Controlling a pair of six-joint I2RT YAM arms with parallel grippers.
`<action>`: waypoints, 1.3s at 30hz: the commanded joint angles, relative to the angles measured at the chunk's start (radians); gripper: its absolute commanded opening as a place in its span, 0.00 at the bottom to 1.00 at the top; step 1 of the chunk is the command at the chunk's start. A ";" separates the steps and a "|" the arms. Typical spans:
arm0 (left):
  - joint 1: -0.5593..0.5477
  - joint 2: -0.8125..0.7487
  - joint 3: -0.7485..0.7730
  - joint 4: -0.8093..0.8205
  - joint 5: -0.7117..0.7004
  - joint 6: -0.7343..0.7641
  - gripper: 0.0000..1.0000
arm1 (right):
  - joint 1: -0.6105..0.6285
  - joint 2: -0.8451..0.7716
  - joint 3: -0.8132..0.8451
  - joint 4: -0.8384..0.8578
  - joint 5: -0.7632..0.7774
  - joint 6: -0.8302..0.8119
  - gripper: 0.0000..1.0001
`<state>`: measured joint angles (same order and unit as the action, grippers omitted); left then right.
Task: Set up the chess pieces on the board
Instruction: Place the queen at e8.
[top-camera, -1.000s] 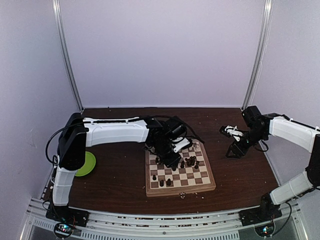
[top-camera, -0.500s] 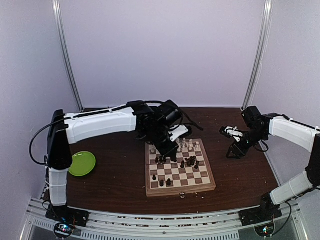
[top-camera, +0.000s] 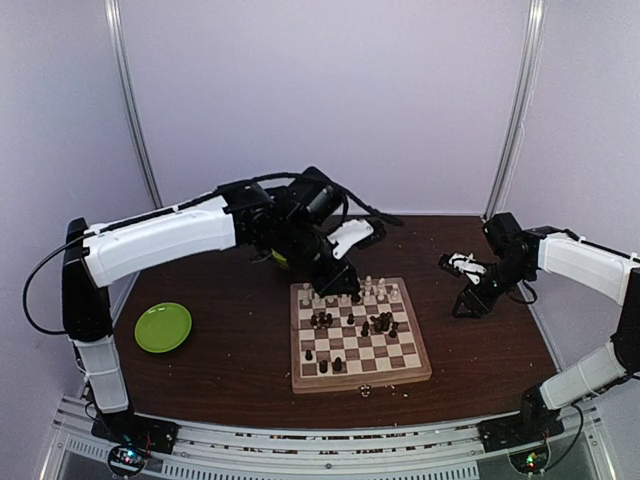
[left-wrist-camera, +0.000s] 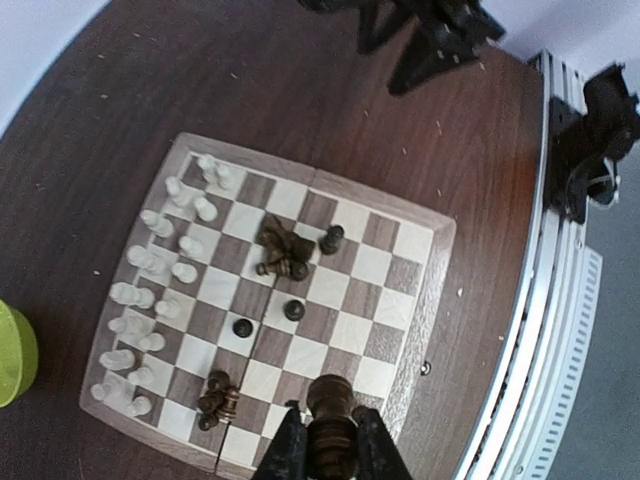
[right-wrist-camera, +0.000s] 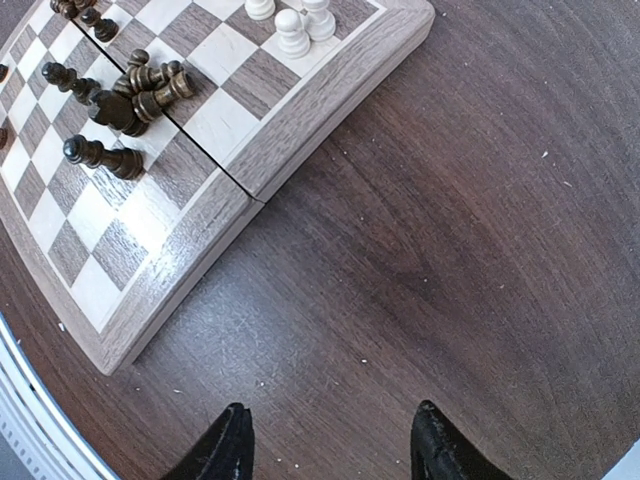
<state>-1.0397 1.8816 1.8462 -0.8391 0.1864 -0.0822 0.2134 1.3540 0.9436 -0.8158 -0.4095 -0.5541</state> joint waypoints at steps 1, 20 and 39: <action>-0.084 0.045 -0.041 -0.008 0.002 0.093 0.11 | 0.006 0.003 0.016 -0.008 0.012 -0.008 0.54; -0.144 0.238 -0.052 -0.015 -0.074 0.154 0.12 | 0.013 0.013 0.015 -0.009 0.016 -0.006 0.55; -0.145 0.283 -0.076 -0.001 -0.077 0.153 0.19 | 0.017 0.029 0.017 -0.014 0.019 -0.007 0.56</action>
<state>-1.1866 2.1521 1.7798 -0.8608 0.1173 0.0601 0.2192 1.3731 0.9436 -0.8192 -0.4076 -0.5541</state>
